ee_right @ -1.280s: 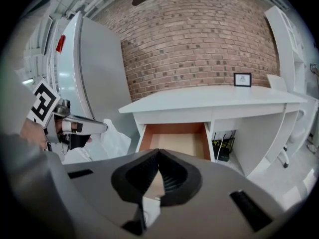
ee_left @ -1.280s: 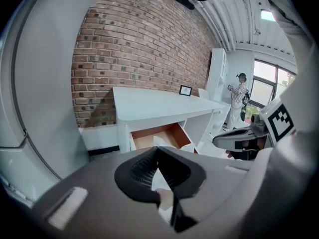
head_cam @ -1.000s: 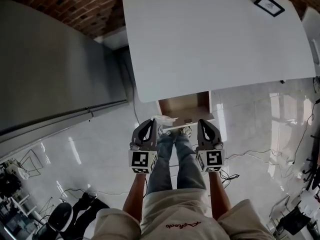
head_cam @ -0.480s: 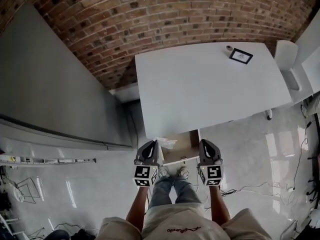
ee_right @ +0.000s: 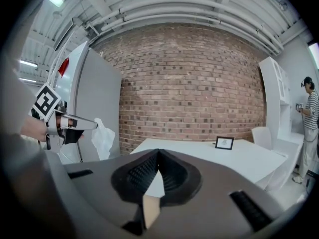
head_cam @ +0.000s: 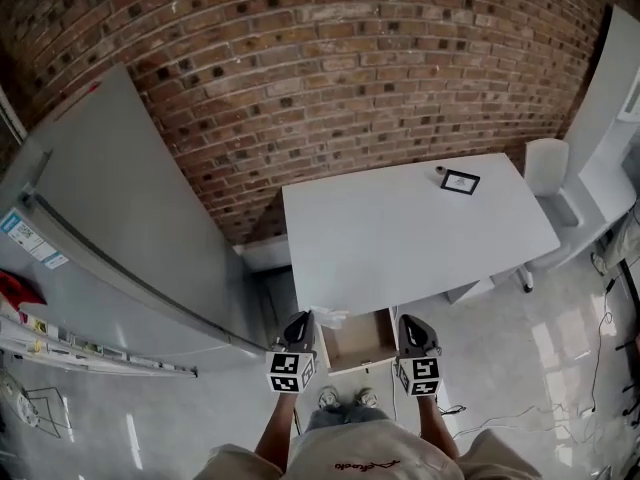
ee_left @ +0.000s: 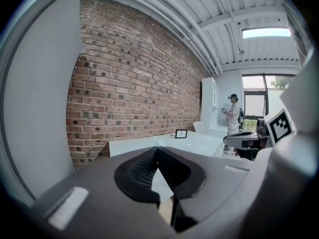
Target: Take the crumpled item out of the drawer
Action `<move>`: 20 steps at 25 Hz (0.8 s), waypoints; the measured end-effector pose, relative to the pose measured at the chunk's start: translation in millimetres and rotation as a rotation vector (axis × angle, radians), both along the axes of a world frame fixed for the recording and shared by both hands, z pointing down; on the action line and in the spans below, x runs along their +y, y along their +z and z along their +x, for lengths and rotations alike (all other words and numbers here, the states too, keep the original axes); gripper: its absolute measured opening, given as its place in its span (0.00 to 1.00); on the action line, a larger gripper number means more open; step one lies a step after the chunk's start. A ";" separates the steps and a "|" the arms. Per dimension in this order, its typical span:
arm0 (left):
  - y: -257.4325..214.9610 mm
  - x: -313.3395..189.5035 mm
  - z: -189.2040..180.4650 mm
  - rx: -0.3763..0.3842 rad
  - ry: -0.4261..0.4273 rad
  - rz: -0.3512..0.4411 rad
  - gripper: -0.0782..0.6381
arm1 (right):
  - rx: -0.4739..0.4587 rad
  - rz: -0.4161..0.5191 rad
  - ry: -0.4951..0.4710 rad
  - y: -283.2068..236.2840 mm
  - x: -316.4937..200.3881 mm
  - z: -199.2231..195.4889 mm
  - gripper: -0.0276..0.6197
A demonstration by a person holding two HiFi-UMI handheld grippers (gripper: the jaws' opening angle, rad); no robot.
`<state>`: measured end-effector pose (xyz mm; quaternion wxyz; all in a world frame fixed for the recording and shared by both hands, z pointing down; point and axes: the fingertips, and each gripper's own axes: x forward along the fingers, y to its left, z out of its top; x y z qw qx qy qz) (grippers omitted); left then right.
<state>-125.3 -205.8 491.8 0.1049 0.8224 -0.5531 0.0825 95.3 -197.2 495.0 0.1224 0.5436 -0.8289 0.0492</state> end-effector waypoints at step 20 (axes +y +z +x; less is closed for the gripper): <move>-55.0 5.9 0.4 0.022 0.011 0.078 0.12 | -0.007 0.108 0.055 -61.4 9.2 13.4 0.06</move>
